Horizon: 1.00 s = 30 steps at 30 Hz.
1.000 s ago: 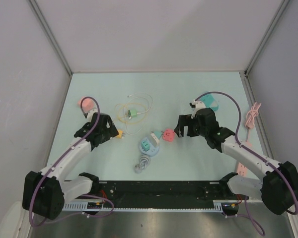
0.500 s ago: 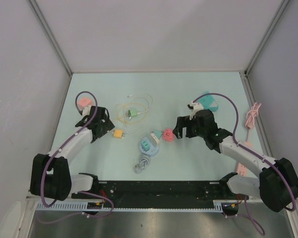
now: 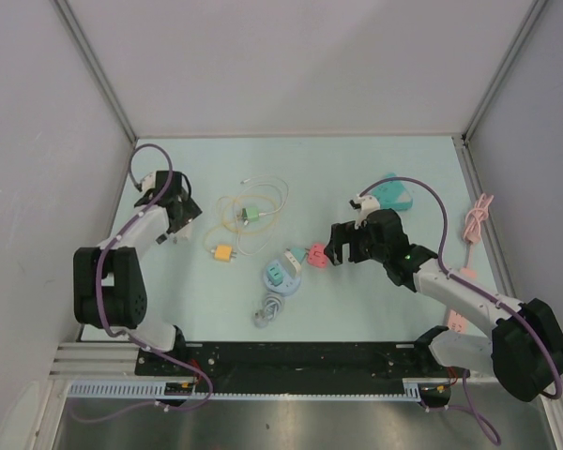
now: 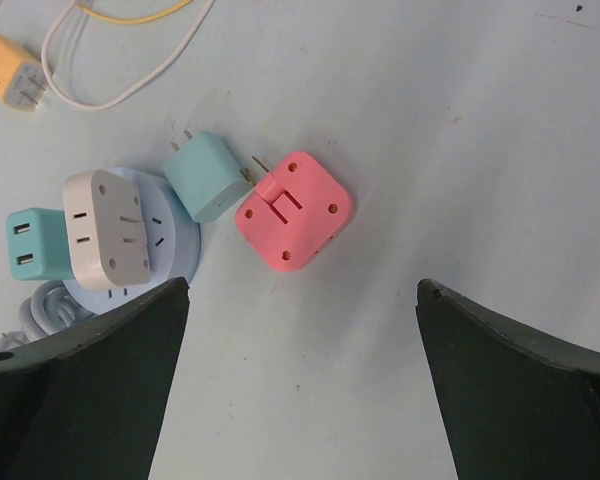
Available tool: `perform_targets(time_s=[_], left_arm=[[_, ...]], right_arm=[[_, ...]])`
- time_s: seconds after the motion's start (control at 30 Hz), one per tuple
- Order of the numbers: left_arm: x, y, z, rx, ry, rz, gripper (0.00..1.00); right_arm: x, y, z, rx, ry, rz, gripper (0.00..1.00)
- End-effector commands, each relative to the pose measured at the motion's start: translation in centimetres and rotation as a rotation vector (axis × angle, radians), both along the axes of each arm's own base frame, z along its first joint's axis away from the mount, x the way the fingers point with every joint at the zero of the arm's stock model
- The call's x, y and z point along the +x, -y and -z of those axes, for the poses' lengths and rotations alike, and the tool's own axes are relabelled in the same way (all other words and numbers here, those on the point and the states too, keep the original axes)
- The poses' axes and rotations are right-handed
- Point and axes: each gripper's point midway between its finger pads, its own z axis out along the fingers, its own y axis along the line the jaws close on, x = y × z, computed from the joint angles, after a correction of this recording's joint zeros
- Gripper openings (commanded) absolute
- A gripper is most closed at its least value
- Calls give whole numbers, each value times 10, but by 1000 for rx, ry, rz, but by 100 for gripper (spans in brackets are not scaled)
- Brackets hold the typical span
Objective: Insert the plug
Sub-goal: Pick up the socket from the center of the board.
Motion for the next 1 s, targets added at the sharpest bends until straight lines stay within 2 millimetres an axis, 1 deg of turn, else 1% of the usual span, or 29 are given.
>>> perform_targets(time_s=[0.0, 0.03, 0.07, 0.17, 0.2, 0.23, 0.3, 0.37, 0.43, 0.53, 0.57, 0.6, 0.63, 0.67, 0.7, 0.73, 0.77, 0.8, 0.83, 0.87, 0.9, 0.93, 0.97], left_arm=[[17, -4, -11, 54, -12, 105, 100], [20, -1, -8, 44, -14, 129, 100], [21, -10, -7, 46, -16, 120, 100], [29, -10, -3, 55, -31, 170, 100], [35, -12, -7, 69, -27, 188, 100], [36, -13, -4, 74, -46, 193, 100], [43, -18, -9, 89, -42, 211, 100], [47, -14, -9, 78, -33, 238, 100], [47, -11, -5, 64, -43, 259, 100], [40, -7, -4, 42, -60, 262, 100], [35, 0, -3, 17, -61, 271, 100], [33, 5, -12, 10, -31, 285, 100], [30, 14, -17, 7, -15, 308, 100], [23, 25, -16, 8, -21, 337, 100], [16, 30, -28, 15, -2, 349, 100], [11, 44, -30, 14, 2, 380, 100], [1, 53, -28, 3, -6, 392, 100], [-8, 59, -40, 5, 14, 400, 100], [-16, 77, -42, 2, 22, 442, 100], [-27, 86, -39, -15, 17, 443, 100], [-35, 94, -50, -23, 50, 454, 100], [-43, 109, -53, -27, 63, 492, 100], [-53, 114, -55, -45, 82, 484, 100]], right_arm=[[7, -3, -15, 4, 83, -1, 99], [6, -3, -14, -2, 84, -2, 99], [6, -4, -14, -1, 85, -2, 99], [5, -6, -15, -7, 93, -11, 99], [5, -6, -15, -10, 97, -8, 99], [5, -6, -16, -12, 100, -10, 99], [4, -6, -15, -15, 101, -11, 99], [5, -6, -14, -16, 100, -10, 99], [4, -8, -16, -12, 103, -19, 99], [0, -13, -18, -3, 106, -56, 99], [-2, -15, -16, -9, 107, -71, 98], [-2, -16, -17, -7, 108, -74, 98], [-2, -16, -16, -8, 105, -75, 98], [-4, -18, -14, -7, 98, -86, 98], [-5, -19, -15, -4, 98, -93, 98], [-5, -20, -15, 0, 95, -96, 98], [-6, -21, -15, 1, 97, -103, 98], [-7, -21, -16, 3, 97, -102, 98], [-6, -21, -18, 4, 104, -100, 98], [-6, -20, -18, 2, 105, -96, 98], [-6, -21, -20, 6, 110, -98, 98], [-7, -22, -20, 10, 109, -107, 98], [-11, -26, -21, 26, 100, -136, 97]])
